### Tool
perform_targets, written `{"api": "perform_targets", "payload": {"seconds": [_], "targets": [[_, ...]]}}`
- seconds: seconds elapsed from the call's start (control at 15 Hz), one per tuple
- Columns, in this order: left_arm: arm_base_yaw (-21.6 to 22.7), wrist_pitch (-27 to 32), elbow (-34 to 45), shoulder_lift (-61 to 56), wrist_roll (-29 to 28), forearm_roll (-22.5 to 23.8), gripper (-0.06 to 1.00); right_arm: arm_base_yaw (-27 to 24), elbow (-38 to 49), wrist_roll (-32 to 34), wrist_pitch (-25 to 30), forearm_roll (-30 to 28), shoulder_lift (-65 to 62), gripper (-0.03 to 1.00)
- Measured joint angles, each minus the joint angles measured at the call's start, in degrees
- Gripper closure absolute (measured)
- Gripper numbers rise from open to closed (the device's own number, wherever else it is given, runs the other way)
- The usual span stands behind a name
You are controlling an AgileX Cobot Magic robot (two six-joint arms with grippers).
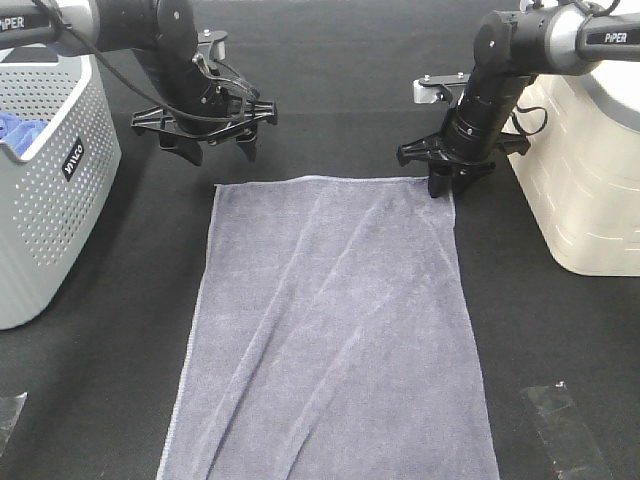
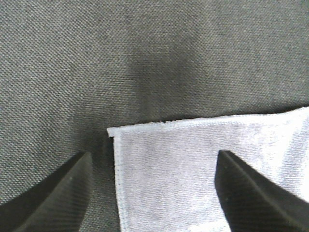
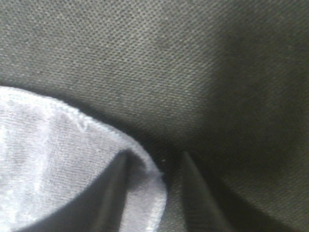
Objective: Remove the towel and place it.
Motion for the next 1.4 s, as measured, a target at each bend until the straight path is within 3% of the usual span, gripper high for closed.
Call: {"api": "perform_targets", "payload": {"seconds": [0.07, 0.13, 0.27, 0.33, 1.07, 1.27, 1.4], "targets": [[0.00, 0.00, 0.00, 0.00, 0.06, 0.00, 0.26, 0.00, -0.06, 0.00, 0.06, 0.00, 0.06, 0.74], [0.00, 0.00, 0.00, 0.00, 0.06, 0.00, 0.26, 0.00, -0.06, 0.00, 0.06, 0.00, 0.06, 0.74], [0.00, 0.00, 0.00, 0.00, 0.06, 0.00, 0.26, 0.06, -0.17, 0.00, 0.17, 0.34, 0.23, 0.94], [0.00, 0.00, 0.00, 0.00, 0.06, 0.00, 0.26, 0.06, -0.23, 0.00, 0.17, 0.63, 0.23, 0.97], [0.00, -0.06, 0.00, 4.47, -0.57, 0.29, 0.30, 0.06, -0.23, 0.00, 1.83, -1.78, -2.29, 0.97], [0.00, -0.52, 0.00, 5.79, -0.74, 0.69, 0.43, 0.06, -0.23, 0.00, 1.83, -2.01, -2.29, 0.97], [0.00, -2.06, 0.00, 5.79, -0.46, 0.74, 0.75, 0.06, -0.23, 0.00, 1.83, -2.06, -2.29, 0.97]]}}
